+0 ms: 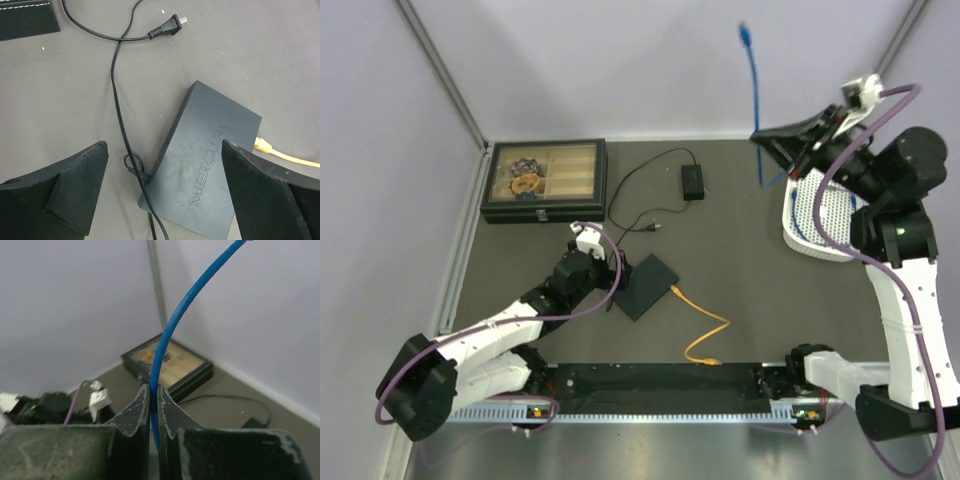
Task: Insert the plug into the switch port
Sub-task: Pick up the connector from the bin, then place the connector at the center of the board.
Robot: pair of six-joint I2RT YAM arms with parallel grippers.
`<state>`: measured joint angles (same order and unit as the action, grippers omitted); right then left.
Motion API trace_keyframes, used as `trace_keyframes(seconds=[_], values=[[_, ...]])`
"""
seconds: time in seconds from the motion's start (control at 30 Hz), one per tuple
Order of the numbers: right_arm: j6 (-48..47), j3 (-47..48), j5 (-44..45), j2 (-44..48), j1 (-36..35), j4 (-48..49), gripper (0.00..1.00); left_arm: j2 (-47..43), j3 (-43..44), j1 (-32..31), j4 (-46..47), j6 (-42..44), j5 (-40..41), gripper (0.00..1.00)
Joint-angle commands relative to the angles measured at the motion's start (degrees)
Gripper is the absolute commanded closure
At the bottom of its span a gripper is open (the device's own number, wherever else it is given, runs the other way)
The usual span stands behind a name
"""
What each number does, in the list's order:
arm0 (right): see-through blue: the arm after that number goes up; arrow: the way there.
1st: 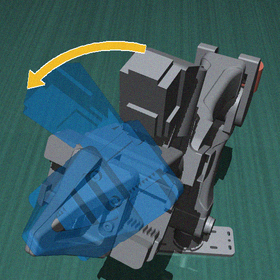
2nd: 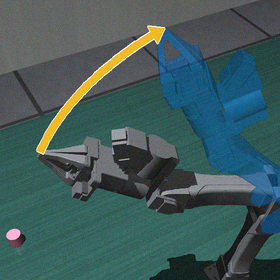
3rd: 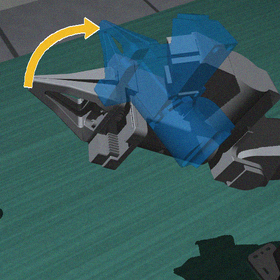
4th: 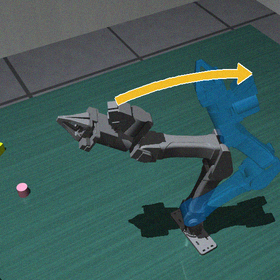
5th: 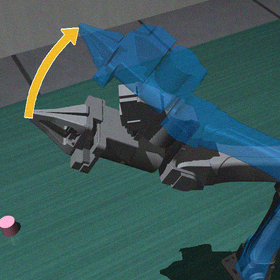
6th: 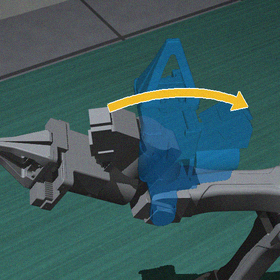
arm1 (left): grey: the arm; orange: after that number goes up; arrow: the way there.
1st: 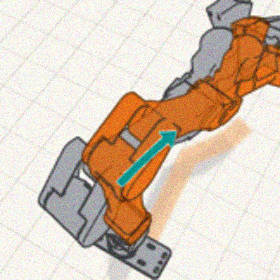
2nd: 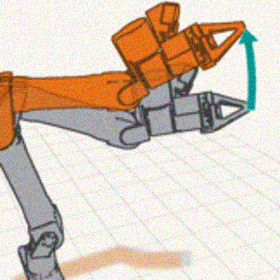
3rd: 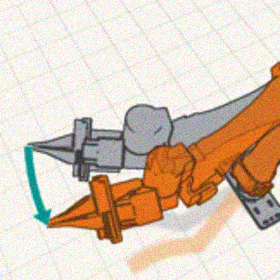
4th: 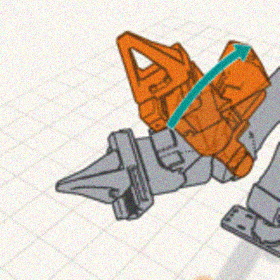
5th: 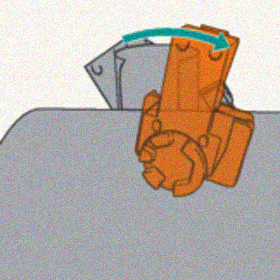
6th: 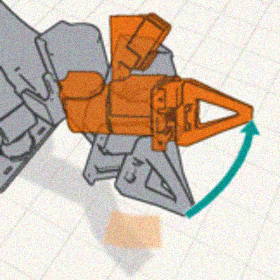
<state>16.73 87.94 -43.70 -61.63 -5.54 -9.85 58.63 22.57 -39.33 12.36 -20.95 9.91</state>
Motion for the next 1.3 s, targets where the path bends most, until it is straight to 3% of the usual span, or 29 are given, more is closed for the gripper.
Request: trace_keyframes(seconds=[0.0, 0.23, 0.43, 0.7, 0.77, 0.83, 0.93, 1.03, 1.27], values=[[0.94, -6.28, -2.02, 6.24, -6.04, -2.8, 1.0, -2.11, -0.95, 0.31, 0.74, -0.49, 0.28, 0.01], [1.2, -28.93, 4.15, 14.94, -7.55, -5.26, 1.0, -3.52, -1.39, 0.22, 0.56, -0.58, 0.46, 0.01], [1.72, -45.01, 7.83, 17.06, -7.55, -8.44, 1.0, -4.31, -1.47, 0.22, 0.3, -0.76, 0.02, 0.01], [2.96, -58.14, 13.29, 13.47, -7.55, -8.26, 1.0, -4.4, -1.56, 0.22, 0.38, -0.58, 0.28, 0.01], [3.13, -60.78, 14.43, 13.02, -7.55, -7.73, 0.91, -4.84, -1.65, 0.31, 0.3, -0.58, 0.11, 0.01], [2.87, -62.62, 15.4, 13.02, -7.56, -7.64, 0.7, -5.02, -1.74, 0.31, 0.3, -0.58, 0.19, 0.01], [1.82, -63.86, 16.81, 15.47, -7.55, -7.99, 0.52, -5.19, -1.74, 0.22, 0.21, -0.32, 0.55, 0.01], [0.85, -63.51, 16.9, 18.28, -7.55, -8.78, 0.45, -4.76, -1.74, 0.22, 0.38, -0.06, 0.63, 0.01], [-0.56, -63.07, 14.09, 22.34, -7.64, -8.35, 0.44, -3.17, -1.47, 0.22, 1.0, 0.38, 0.37, 0.01]])
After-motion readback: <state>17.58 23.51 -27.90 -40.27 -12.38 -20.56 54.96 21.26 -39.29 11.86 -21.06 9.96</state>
